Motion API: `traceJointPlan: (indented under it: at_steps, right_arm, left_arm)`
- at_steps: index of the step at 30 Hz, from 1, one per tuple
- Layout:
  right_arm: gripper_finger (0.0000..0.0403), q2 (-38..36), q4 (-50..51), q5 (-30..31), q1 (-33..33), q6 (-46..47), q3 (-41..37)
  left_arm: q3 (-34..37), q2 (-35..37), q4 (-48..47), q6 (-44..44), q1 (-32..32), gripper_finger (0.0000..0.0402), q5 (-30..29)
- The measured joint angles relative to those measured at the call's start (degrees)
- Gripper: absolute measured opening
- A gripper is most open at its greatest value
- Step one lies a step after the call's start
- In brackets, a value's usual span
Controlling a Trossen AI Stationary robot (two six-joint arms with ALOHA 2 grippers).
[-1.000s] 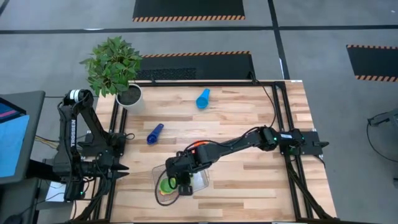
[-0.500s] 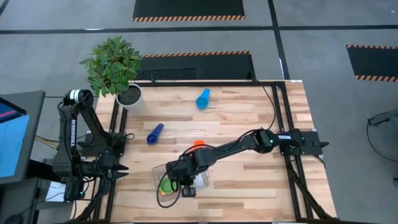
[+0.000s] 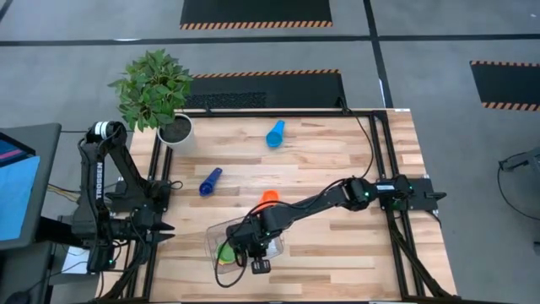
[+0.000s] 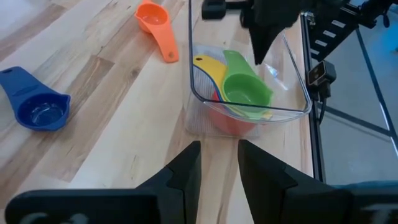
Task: Nest measuring cups in basket
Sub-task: Stack the green measuring cup on top of the yellow measuring cup into the transparent bin
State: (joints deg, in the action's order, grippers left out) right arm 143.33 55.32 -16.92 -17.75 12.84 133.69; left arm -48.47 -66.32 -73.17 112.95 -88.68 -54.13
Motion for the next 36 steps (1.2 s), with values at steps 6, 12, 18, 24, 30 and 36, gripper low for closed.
traceJointPlan:
  at_steps: [6, 12, 18, 24, 30, 36]
  right_arm:
    - [0.0006, 1.5, -1.4, -1.8, 0.8, 0.0, 0.0]
    - [0.0014, 1.4, -2.1, 0.8, 1.9, -0.9, 0.0]
    - [0.0010, 1.4, -2.0, 6.2, 3.3, 1.2, 0.0]
    - [0.0016, 1.4, -2.5, 9.5, 4.5, 5.9, 0.0]
    - [0.0016, 1.4, -3.4, 9.5, 4.4, 6.3, 0.0]
    - [0.0012, 1.4, -4.4, 9.4, 4.3, 6.7, 0.0]
  left_arm:
    - [0.0, 0.0, 0.2, 1.6, 0.0, 0.0093, 0.0]
    - [0.0, 0.0, 0.2, 1.7, 0.0, 0.0093, 0.0]
    - [0.0, 0.0, 0.2, 1.8, 0.0, 0.0093, 0.0]
    - [0.0, 0.0, 0.2, 2.6, 0.0, 0.0093, 0.0]
    - [0.0, -0.1, 0.2, 7.6, 5.0, 0.0093, 11.0]
    - [0.0, -0.4, -2.8, 0.6, 14.6, 0.0093, 8.8]
